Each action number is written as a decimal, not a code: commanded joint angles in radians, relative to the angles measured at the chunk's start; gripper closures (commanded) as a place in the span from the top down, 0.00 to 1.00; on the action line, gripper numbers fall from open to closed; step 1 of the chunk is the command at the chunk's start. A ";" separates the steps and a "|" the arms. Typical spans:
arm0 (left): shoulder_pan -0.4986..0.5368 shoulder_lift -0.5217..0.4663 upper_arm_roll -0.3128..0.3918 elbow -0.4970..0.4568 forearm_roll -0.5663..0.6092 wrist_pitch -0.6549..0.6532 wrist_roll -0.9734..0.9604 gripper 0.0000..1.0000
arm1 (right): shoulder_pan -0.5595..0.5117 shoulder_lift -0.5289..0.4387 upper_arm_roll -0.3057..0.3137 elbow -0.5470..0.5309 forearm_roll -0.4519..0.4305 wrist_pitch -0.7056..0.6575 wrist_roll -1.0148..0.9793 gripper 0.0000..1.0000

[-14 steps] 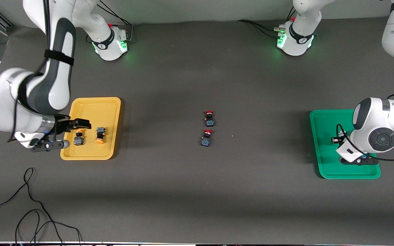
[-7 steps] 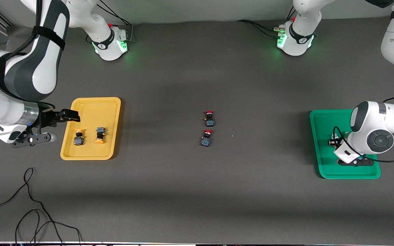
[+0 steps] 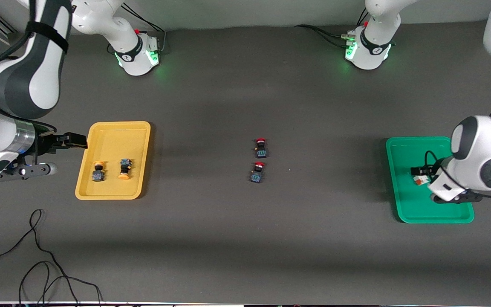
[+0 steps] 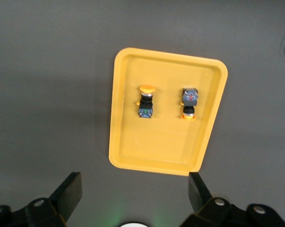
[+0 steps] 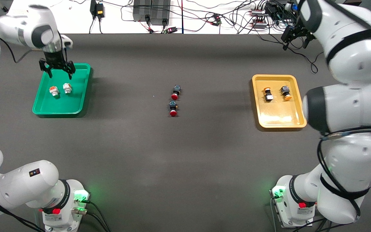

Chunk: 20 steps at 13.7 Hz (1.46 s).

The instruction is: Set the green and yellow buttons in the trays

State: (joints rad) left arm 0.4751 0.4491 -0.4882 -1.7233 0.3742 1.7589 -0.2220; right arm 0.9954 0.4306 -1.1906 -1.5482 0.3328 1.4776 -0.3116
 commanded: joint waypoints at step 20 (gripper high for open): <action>-0.172 -0.182 -0.063 0.449 -0.181 -0.587 0.056 0.96 | -1.078 -0.429 1.252 -0.046 -0.351 0.009 0.282 1.00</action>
State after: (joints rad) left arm 0.4110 0.2795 -0.6385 -1.2976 0.1965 1.1972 -0.1733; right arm -0.1010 0.0203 0.0547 -1.5950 0.0259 1.4797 -0.0591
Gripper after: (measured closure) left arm 0.031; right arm 0.000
